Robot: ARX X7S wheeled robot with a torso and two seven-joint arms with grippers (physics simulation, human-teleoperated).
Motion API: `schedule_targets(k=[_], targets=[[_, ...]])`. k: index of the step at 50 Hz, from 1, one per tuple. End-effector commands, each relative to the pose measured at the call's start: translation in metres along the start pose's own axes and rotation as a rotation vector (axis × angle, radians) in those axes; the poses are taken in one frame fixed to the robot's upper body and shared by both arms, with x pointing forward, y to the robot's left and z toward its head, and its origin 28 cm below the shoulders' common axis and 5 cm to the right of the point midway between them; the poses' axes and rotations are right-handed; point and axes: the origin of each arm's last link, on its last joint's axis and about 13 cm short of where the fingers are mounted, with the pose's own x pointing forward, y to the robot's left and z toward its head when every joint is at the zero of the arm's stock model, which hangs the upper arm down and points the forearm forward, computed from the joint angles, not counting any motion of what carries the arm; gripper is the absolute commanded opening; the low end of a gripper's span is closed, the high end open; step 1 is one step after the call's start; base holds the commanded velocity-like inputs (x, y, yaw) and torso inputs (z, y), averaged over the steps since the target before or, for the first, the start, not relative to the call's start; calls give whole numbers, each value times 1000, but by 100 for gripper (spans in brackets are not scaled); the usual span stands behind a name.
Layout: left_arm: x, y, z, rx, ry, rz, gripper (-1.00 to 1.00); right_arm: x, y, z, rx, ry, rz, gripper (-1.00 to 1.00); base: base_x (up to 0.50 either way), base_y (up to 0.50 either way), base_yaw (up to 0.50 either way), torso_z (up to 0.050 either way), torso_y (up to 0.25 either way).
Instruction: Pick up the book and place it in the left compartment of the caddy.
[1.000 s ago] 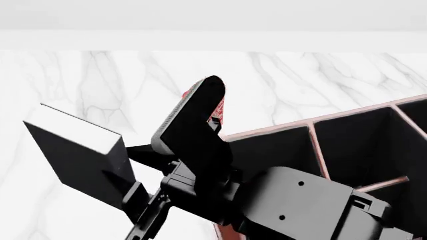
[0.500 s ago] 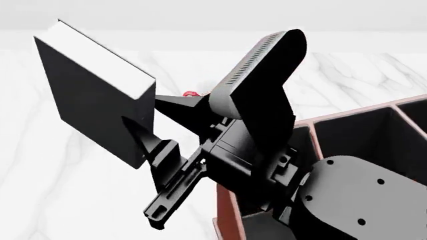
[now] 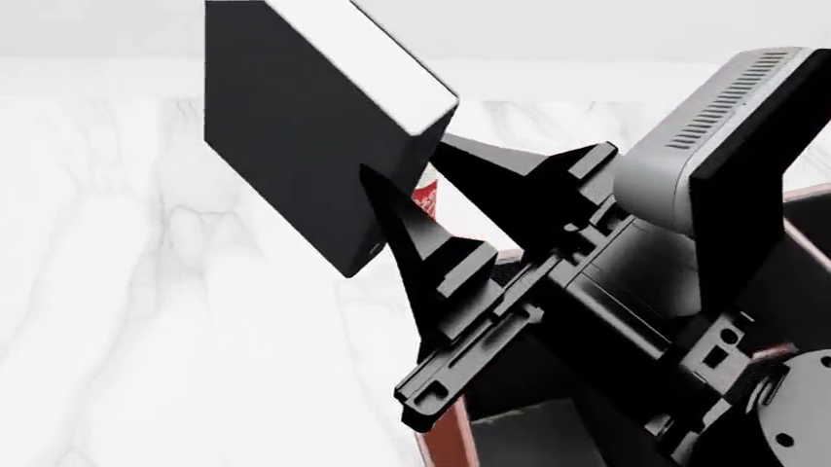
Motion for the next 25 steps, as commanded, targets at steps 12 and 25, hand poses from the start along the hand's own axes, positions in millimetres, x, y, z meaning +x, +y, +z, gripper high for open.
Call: schedule_targets(k=[12, 25], targets=[[0, 0, 0, -6, 2, 1, 100, -44, -7, 11, -51, -95, -176, -100, 0, 0, 0, 1, 2], [0, -1, 0, -6, 3, -2, 100, -64, -10, 0, -62, -67, -256, -100, 0, 0, 0, 0, 1]])
